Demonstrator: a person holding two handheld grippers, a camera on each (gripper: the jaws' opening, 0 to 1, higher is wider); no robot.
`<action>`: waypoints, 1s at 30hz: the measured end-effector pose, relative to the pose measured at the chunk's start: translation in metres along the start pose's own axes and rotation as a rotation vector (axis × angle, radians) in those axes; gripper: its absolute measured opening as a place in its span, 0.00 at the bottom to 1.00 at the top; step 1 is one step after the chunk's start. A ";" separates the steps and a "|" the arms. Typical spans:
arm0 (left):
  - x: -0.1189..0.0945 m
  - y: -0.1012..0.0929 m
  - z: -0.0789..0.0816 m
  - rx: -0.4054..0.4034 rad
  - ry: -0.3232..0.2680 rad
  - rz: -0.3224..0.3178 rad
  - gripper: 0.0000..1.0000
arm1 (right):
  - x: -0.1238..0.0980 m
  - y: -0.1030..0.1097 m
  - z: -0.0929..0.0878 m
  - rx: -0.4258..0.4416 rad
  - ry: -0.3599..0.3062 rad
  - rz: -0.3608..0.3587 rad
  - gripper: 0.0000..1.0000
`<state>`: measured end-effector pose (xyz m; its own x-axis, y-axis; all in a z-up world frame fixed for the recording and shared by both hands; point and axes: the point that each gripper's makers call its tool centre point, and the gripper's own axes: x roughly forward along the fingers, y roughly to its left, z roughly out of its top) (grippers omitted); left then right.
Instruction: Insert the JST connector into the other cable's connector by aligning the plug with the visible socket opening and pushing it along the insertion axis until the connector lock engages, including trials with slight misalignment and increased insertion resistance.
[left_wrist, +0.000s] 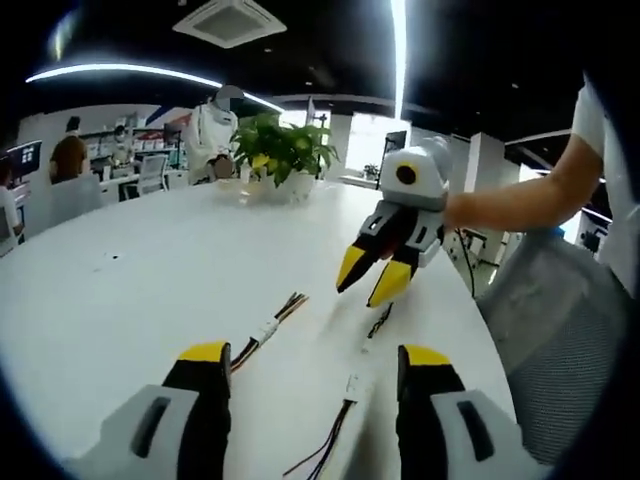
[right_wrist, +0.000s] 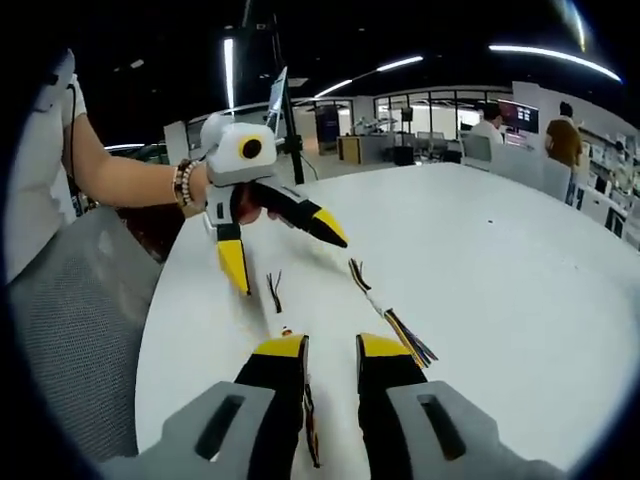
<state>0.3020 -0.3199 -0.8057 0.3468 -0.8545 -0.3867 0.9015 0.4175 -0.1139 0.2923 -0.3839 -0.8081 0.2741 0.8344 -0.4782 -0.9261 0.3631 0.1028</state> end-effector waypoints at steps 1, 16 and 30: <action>0.000 -0.001 -0.003 0.007 0.009 -0.004 0.65 | -0.001 0.000 -0.001 0.001 0.001 -0.001 0.17; 0.000 -0.014 -0.014 -0.010 -0.006 -0.045 0.57 | 0.008 0.018 -0.023 -0.029 0.066 0.056 0.19; 0.011 -0.024 -0.029 -0.033 0.004 -0.069 0.44 | 0.019 0.028 -0.041 -0.089 0.128 0.082 0.15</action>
<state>0.2766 -0.3300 -0.8340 0.2826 -0.8805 -0.3806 0.9144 0.3672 -0.1704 0.2611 -0.3751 -0.8496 0.1667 0.7981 -0.5790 -0.9649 0.2529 0.0707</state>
